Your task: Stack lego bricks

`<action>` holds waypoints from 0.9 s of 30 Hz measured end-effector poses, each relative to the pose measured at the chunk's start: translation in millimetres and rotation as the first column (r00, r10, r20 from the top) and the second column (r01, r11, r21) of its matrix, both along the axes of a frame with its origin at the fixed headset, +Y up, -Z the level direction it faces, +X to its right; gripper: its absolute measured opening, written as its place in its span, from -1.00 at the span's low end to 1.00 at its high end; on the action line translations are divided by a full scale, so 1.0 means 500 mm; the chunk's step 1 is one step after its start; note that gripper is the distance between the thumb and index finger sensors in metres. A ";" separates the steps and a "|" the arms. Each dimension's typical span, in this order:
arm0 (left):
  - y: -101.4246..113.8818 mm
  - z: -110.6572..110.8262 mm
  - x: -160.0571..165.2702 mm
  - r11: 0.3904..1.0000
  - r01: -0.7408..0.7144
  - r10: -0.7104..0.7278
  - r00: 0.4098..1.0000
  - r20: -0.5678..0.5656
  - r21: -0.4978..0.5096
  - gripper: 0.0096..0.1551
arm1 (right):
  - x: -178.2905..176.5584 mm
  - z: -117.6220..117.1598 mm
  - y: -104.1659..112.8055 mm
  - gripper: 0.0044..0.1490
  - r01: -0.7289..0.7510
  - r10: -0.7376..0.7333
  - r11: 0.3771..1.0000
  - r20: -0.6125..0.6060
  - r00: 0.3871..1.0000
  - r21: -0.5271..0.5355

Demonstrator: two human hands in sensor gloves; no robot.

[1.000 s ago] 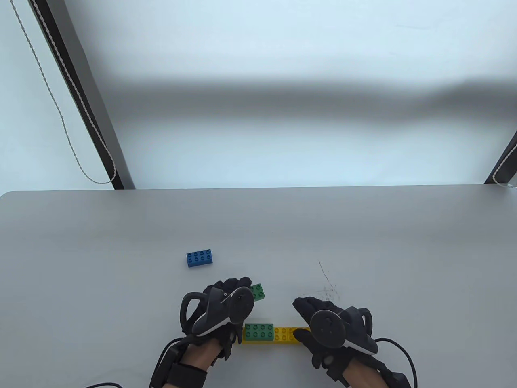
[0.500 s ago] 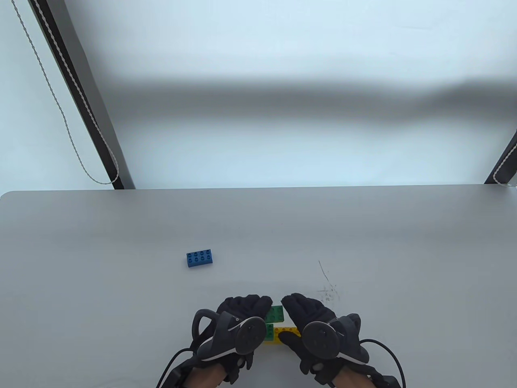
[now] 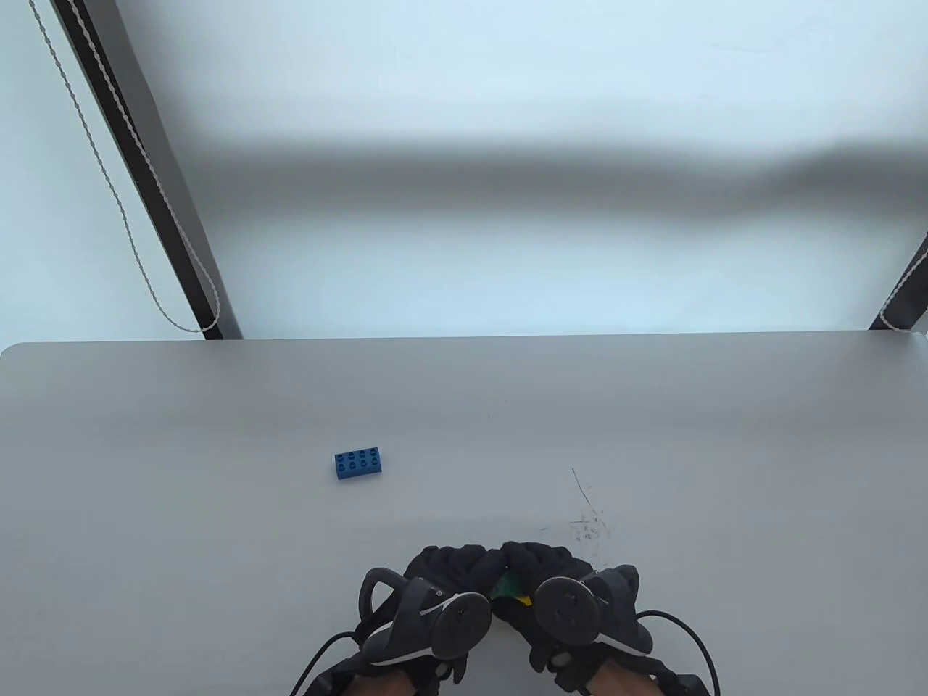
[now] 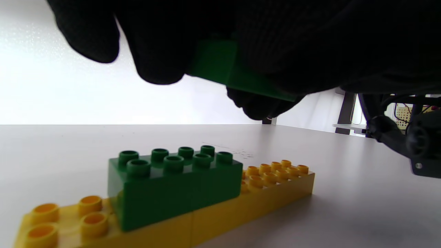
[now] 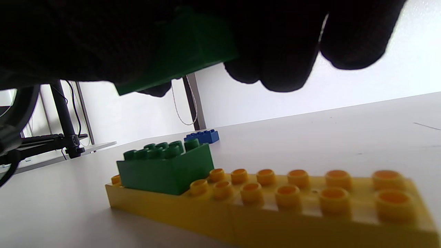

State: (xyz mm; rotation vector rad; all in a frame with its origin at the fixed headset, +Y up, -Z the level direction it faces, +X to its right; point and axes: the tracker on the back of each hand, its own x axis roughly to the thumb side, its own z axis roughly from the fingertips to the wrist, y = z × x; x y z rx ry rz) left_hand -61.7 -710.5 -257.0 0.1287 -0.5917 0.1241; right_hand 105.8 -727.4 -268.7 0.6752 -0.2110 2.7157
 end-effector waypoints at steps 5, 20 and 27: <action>-0.004 0.000 0.002 1.000 -0.003 0.003 1.000 0.013 -0.008 -0.32 | 0.007 -0.002 0.002 -0.07 -0.013 0.013 1.000 -0.007 1.000 0.001; -0.023 -0.025 -0.025 0.992 0.001 -0.004 1.000 -0.024 -0.129 -0.30 | 0.037 -0.025 -0.019 -0.13 -0.050 0.050 0.997 0.003 0.999 -0.062; -0.050 -0.047 -0.046 0.970 0.048 -0.068 0.995 -0.077 -0.237 -0.31 | 0.042 -0.036 -0.039 -0.13 -0.098 0.098 0.988 -0.002 0.995 -0.120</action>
